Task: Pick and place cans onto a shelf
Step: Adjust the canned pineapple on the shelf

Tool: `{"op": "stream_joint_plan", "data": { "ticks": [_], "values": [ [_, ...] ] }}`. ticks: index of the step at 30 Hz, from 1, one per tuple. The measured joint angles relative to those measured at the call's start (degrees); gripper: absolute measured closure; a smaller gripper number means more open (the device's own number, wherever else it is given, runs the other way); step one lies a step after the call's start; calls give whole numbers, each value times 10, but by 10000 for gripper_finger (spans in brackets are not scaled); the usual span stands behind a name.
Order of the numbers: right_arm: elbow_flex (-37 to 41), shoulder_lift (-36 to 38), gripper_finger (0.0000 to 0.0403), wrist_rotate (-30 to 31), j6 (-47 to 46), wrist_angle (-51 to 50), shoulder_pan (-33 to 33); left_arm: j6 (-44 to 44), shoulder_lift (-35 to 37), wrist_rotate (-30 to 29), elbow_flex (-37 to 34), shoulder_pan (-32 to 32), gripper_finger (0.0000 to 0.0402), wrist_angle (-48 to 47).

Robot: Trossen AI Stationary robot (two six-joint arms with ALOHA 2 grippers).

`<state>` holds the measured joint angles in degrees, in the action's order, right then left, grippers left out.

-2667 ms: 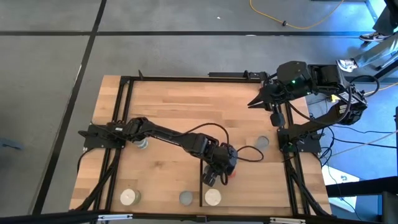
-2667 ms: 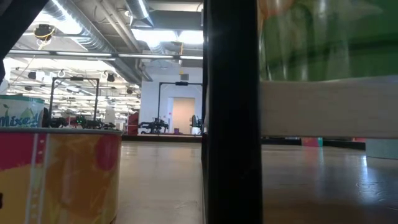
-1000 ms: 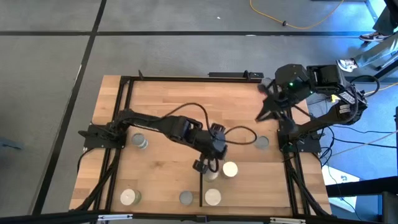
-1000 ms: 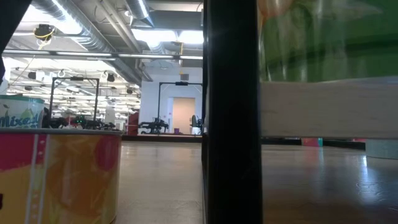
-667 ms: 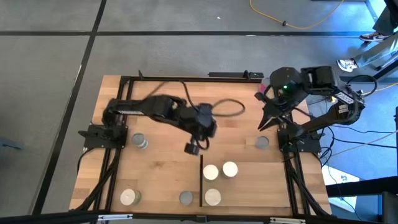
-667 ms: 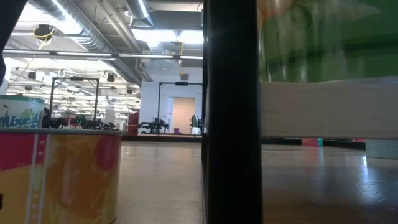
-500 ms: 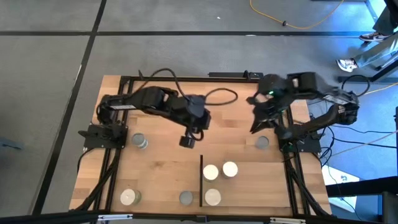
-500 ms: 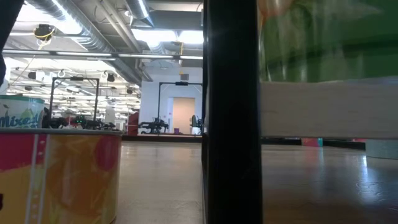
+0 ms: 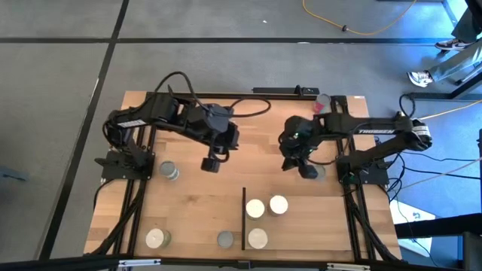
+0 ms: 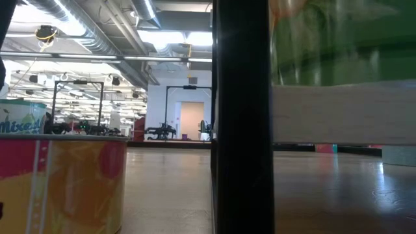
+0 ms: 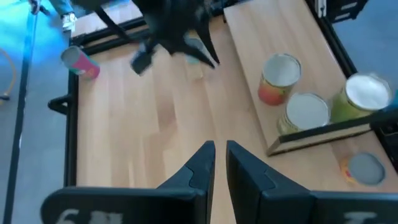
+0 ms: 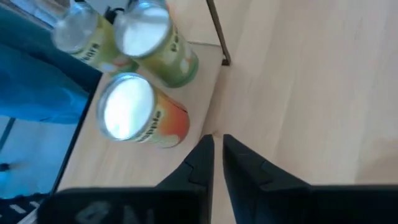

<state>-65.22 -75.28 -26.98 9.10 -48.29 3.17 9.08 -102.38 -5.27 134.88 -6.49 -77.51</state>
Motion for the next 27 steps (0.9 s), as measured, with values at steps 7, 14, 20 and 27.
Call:
{"op": "stream_joint_plan", "data": {
  "ticks": [7, 14, 20, 27],
  "values": [
    [88, -1, 366, 9, -49, 97, -32, 0, 3, 0, 0, 10, 369, -5],
    [132, -1, 366, 18, -84, 182, -78, 0, 3, 1, 0, 22, 370, -6],
    [150, -1, 366, 79, -105, 217, -107, 0, 3, 7, 0, 24, 370, -11],
    [168, -1, 366, 79, -135, 253, -126, 0, 3, 7, 0, 24, 370, -10]
  ]
}}
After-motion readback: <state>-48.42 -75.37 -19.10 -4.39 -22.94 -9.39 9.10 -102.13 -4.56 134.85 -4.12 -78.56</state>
